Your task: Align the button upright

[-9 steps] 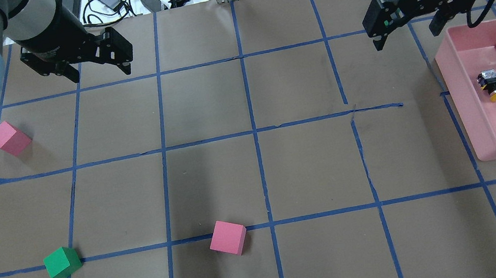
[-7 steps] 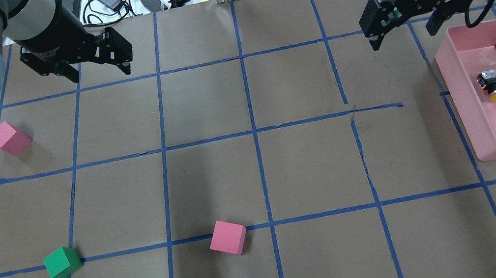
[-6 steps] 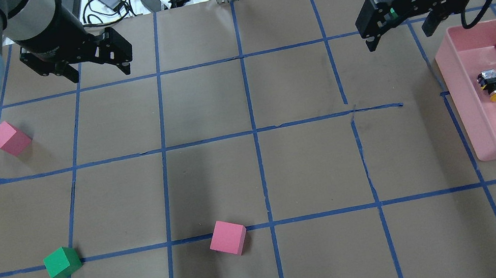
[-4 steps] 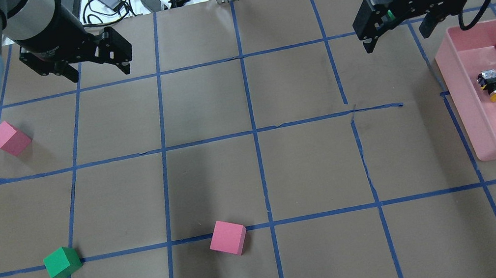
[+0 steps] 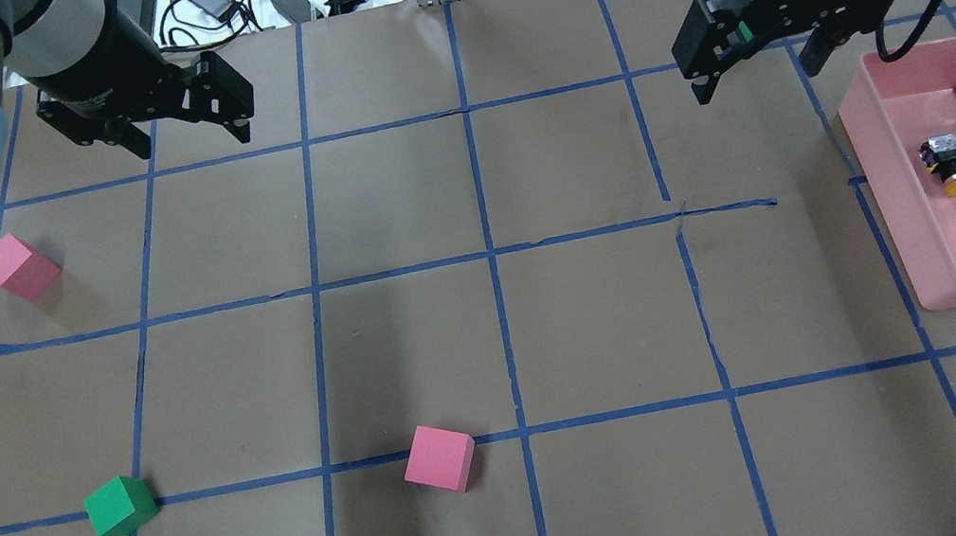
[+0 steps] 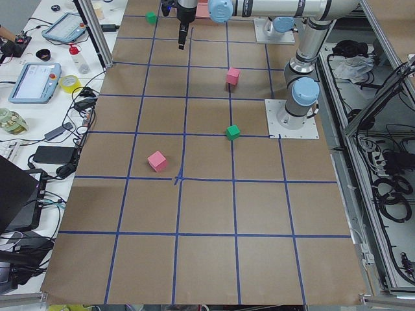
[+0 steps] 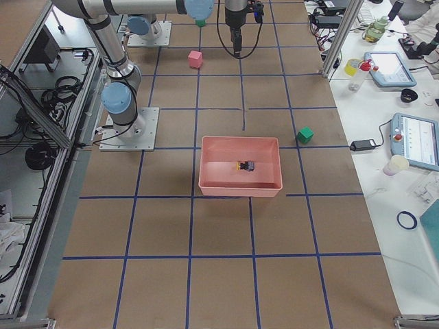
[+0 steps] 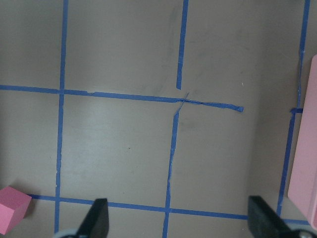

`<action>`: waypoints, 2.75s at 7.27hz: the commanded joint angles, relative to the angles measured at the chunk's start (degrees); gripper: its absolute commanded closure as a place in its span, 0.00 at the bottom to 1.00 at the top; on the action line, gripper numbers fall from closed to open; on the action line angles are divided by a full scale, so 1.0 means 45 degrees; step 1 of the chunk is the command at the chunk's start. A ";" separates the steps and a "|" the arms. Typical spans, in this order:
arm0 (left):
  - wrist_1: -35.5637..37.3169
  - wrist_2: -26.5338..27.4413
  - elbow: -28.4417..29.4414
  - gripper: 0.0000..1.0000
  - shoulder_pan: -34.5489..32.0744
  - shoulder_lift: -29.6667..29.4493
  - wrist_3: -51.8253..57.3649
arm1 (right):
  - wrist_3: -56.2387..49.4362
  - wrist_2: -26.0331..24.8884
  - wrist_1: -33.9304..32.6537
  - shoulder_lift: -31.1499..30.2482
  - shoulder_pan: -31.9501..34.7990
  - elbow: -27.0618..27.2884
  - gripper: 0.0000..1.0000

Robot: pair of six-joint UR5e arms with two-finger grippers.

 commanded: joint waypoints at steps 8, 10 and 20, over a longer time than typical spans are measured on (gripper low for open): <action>0.0000 -0.0019 0.0000 0.00 0.0046 0.0000 0.0000 | -0.0106 -0.1239 -0.0208 0.1134 -0.2291 0.0423 0.00; 0.0000 -0.0019 0.0000 0.00 0.0046 0.0000 0.0000 | -0.1938 -0.1257 -0.1494 0.1368 -0.4009 0.0522 0.00; 0.0000 -0.0019 0.0000 0.00 0.0046 0.0000 0.0019 | -0.2647 -0.2097 -0.8156 0.5293 -0.6792 0.3608 0.00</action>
